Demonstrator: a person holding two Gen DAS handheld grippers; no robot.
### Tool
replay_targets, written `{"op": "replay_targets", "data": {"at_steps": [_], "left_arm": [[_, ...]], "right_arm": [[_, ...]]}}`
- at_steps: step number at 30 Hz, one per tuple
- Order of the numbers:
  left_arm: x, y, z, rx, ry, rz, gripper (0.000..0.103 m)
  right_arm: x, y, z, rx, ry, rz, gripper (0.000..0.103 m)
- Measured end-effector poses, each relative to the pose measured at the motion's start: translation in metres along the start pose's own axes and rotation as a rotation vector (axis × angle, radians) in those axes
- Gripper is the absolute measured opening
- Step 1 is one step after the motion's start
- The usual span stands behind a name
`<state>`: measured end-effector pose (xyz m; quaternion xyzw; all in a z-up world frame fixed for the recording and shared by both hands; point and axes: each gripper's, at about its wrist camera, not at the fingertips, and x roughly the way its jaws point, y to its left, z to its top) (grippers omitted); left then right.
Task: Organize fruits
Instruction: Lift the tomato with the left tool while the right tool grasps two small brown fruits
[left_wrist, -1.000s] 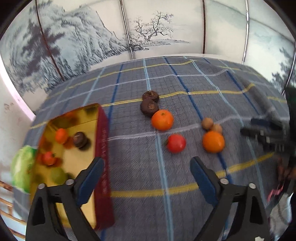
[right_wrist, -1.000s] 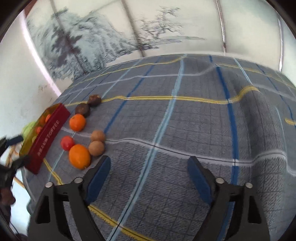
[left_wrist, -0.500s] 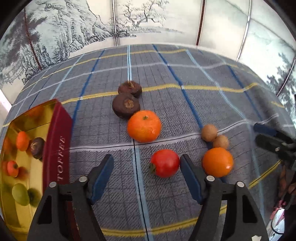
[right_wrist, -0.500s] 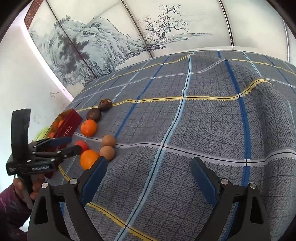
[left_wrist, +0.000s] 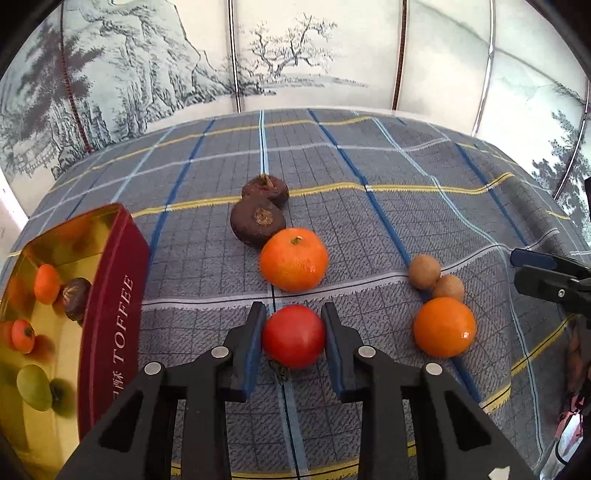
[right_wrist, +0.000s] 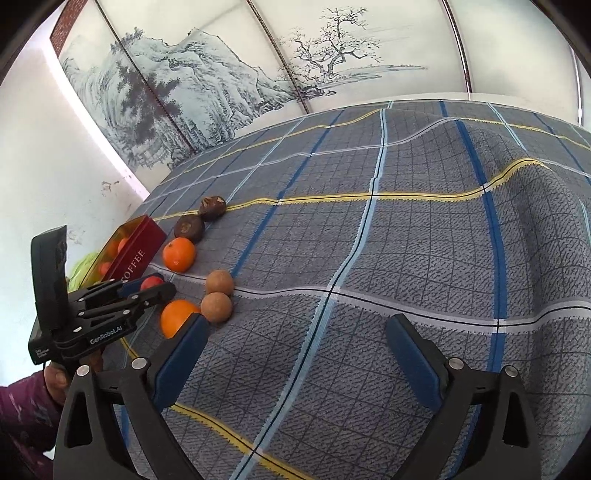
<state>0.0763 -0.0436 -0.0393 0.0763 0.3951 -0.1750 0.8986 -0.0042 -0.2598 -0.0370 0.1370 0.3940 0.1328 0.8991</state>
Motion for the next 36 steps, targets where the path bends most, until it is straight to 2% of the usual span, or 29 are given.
{"op": "replay_targets", "data": {"at_steps": [3,4,5,7,10,15,23,24,26,32,36], "left_arm": [[-0.003,0.001,0.0,-0.007,-0.016,-0.003,0.027],[-0.003,0.003,0.0,-0.014,-0.017,-0.005,0.027],[-0.003,0.005,0.001,-0.025,-0.018,-0.01,0.027],[-0.004,0.009,0.001,-0.044,-0.019,-0.015,0.027],[-0.004,0.015,0.001,-0.075,-0.017,-0.025,0.027],[-0.003,0.021,0.001,-0.107,-0.019,-0.037,0.027],[-0.002,0.022,0.002,-0.111,-0.021,-0.043,0.027],[-0.002,0.022,0.002,-0.115,-0.02,-0.044,0.027],[-0.001,0.023,0.002,-0.12,-0.018,-0.046,0.027],[-0.002,0.024,0.0,-0.124,-0.02,-0.042,0.027],[-0.001,0.024,0.0,-0.124,-0.019,-0.037,0.027]], "right_arm": [[0.001,0.002,0.001,-0.01,-0.005,-0.029,0.095],[-0.001,0.005,0.003,-0.017,-0.014,-0.027,0.088],[-0.003,0.008,0.005,-0.022,-0.027,-0.006,0.075],[-0.002,0.014,0.009,-0.032,-0.02,0.018,0.062],[0.011,0.033,0.013,-0.095,0.032,0.023,0.05],[0.034,0.061,0.02,-0.182,0.087,0.056,0.046],[0.064,0.072,0.029,-0.246,0.199,0.026,0.036],[0.065,0.072,0.028,-0.254,0.199,0.024,0.035],[0.063,0.071,0.026,-0.273,0.197,0.005,0.026],[0.054,0.068,0.024,-0.295,0.147,-0.059,0.026],[0.041,0.044,0.039,-0.204,0.076,-0.089,0.026]]}}
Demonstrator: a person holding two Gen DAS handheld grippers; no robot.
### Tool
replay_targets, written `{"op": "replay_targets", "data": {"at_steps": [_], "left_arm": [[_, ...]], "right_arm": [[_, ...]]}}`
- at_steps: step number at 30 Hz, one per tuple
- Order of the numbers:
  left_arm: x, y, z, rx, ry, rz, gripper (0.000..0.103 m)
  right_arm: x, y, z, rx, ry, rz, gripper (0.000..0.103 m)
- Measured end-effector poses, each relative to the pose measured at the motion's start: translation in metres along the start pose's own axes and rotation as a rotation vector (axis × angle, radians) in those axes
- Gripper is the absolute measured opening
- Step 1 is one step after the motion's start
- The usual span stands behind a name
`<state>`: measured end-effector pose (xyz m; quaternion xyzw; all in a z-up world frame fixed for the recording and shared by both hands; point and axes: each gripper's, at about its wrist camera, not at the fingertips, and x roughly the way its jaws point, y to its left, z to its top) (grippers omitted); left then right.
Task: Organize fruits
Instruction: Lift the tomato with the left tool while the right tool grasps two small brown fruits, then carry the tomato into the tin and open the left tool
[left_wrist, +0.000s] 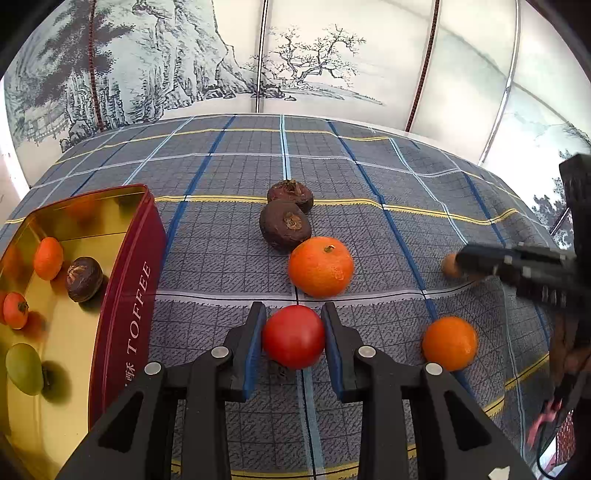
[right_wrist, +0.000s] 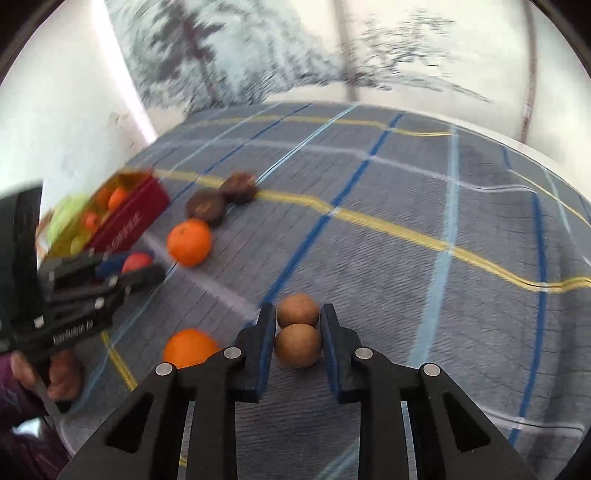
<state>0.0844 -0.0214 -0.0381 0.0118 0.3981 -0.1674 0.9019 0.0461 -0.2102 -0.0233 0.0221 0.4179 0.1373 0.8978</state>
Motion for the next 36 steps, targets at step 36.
{"op": "replay_targets", "data": {"at_steps": [36], "left_arm": [[-0.092,0.058,0.006,-0.112,-0.088,0.153,0.027]], "right_arm": [[0.007,-0.036,-0.002,0.138,-0.036,-0.042,0.026]]}}
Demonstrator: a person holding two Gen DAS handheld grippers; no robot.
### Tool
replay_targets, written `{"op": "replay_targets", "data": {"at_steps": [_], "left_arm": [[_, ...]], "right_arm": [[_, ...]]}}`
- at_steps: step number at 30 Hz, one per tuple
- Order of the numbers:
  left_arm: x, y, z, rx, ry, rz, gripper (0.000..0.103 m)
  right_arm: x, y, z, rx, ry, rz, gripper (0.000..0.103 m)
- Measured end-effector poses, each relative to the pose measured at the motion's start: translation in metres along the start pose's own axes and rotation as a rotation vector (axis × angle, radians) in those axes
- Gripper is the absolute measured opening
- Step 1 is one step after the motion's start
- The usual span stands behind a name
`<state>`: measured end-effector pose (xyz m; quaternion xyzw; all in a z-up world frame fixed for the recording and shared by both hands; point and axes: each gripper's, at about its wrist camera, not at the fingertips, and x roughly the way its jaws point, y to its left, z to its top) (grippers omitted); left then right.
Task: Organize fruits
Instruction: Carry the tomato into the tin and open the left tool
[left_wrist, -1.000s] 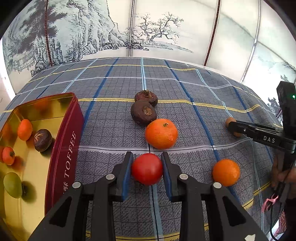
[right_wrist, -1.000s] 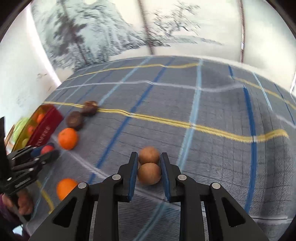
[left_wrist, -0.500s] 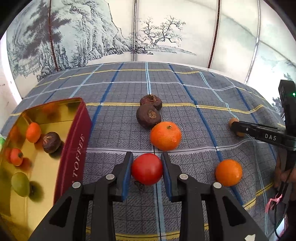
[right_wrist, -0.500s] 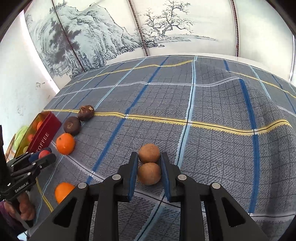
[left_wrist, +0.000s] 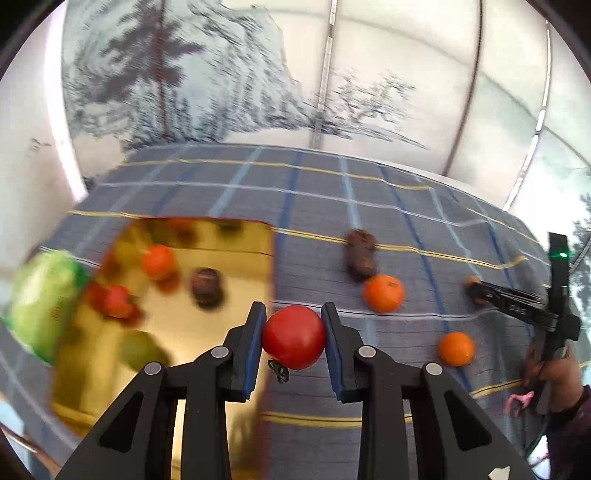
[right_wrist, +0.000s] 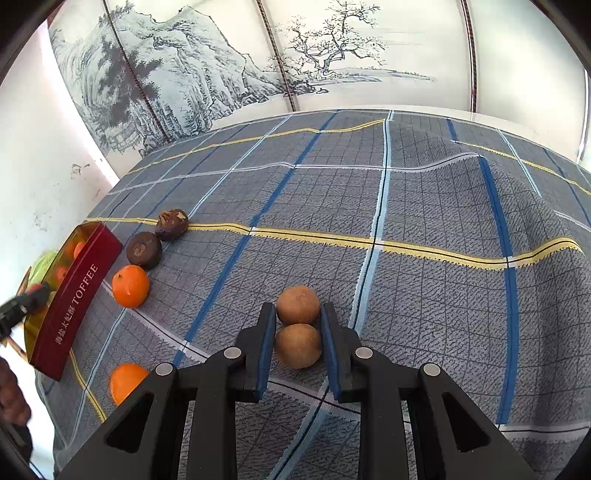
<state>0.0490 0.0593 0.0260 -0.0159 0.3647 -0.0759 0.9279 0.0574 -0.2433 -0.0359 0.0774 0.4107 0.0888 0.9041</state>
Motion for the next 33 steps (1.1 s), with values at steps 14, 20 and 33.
{"op": "replay_targets", "data": {"at_steps": [14,20,33], "left_arm": [[0.009,0.057,0.006,0.017,0.03,0.097,0.027],[0.019,0.061,0.002,0.019,0.052,0.094,0.027],[0.034,0.064,0.001,0.018,0.089,0.1,0.027]], "right_arm": [[0.001,0.0,0.0,-0.004,0.001,-0.003,0.026],[0.001,0.0,0.0,-0.005,0.002,-0.005,0.026],[0.002,0.001,0.001,-0.008,0.003,-0.009,0.026]]}}
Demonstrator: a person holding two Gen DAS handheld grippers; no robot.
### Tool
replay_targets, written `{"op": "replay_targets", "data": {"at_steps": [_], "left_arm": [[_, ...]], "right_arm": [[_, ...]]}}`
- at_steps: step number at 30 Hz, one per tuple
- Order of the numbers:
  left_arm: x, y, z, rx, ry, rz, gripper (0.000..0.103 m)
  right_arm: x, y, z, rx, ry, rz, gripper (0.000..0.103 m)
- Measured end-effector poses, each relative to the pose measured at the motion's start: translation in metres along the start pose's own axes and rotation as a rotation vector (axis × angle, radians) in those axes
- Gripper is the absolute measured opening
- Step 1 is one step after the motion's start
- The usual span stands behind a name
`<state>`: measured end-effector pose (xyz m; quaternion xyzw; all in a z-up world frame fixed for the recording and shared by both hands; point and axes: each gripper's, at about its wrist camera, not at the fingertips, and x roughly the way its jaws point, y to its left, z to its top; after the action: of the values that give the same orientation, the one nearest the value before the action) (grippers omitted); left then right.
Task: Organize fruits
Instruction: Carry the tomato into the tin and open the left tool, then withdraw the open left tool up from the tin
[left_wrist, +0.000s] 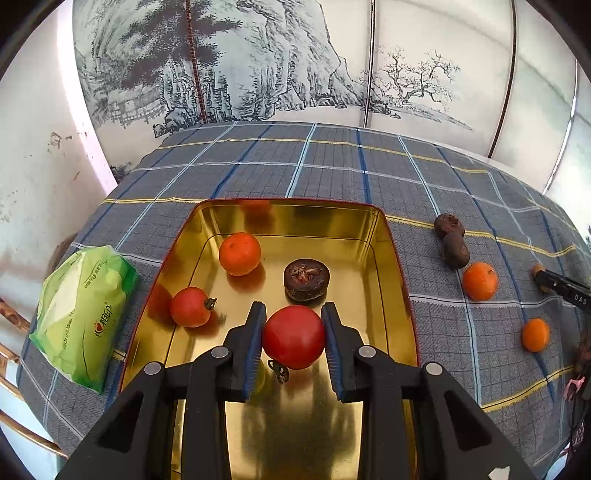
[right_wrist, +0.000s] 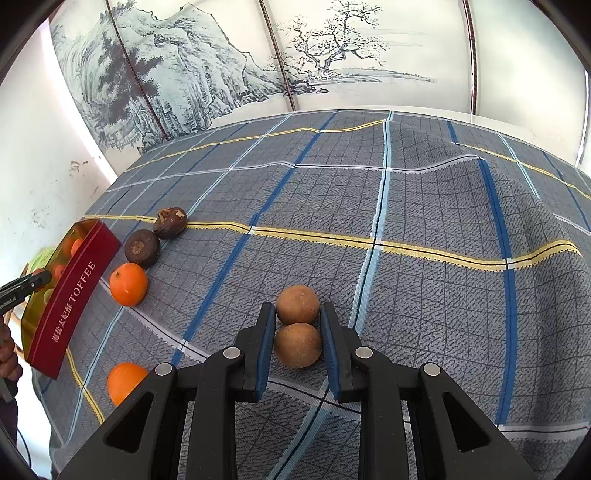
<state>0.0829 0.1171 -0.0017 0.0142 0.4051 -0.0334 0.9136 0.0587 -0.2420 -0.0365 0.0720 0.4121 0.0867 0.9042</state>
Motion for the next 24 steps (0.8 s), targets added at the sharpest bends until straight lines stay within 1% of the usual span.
{"op": "replay_targets", "data": {"at_steps": [17,21,24], "left_arm": [[0.0079,-0.0033,-0.0017,0.014,0.018,0.022,0.028],[0.0053,-0.0038,-0.0041,0.013,0.014,0.026,0.034],[0.0022,-0.0075,-0.008,0.017,0.01,0.033,0.036]], "right_arm": [[0.0002,0.0012,0.0005,-0.001,0.001,-0.002,0.026],[0.0003,0.0008,0.0006,-0.002,0.002,-0.003,0.026],[0.001,0.0014,0.0008,-0.004,0.002,-0.004,0.026]]}}
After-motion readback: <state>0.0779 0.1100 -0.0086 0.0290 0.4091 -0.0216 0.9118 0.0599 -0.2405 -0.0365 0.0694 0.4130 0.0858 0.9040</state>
